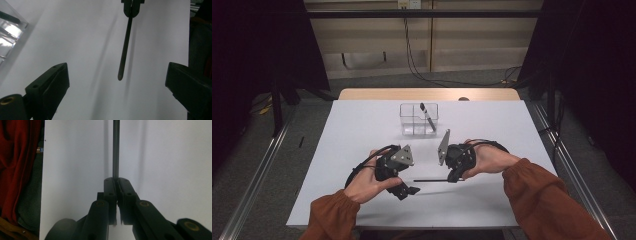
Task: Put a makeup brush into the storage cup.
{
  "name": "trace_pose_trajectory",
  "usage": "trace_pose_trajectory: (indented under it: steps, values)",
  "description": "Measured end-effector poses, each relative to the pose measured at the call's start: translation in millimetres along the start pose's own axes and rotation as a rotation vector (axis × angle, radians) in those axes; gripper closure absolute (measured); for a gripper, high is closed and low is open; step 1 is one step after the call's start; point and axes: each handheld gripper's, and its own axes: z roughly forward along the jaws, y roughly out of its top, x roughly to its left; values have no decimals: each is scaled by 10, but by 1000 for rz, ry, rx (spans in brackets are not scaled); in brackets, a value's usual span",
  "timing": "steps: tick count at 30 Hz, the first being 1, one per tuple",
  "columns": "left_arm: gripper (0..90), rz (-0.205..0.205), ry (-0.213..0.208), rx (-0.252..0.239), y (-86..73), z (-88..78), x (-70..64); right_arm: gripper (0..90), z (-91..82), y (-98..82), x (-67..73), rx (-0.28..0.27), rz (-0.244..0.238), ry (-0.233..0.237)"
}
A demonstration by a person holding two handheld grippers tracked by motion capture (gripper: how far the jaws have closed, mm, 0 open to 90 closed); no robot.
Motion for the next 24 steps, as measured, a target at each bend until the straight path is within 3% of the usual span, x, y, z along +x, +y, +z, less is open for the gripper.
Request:
trace_pose_trajectory:
  steps: [3, 10, 13, 19, 22, 24]
  values:
    - [62, -6, -36, 26, 9, 36, 15, 860, 9, 17, -9, 9, -11, 2]
    - [70, 4, -71, 61, 19, 91, 26, 860, 46, 51, -21, 27, -11, 11]
    - [70, 14, -28, 81, 28, 118, 11, 860, 58, 66, -14, 28, -15, 11]
    - [95, 30, -40, 108, 37, 164, 4, 860, 63, 81, -15, 21, -18, 13]
    - [155, 38, -50, 115, 47, 173, 22, 860, 60, 88, -16, 6, -25, 16]
    - [215, 15, -45, 121, 58, 169, 30, 860, 62, 91, -15, 6, -26, 14]
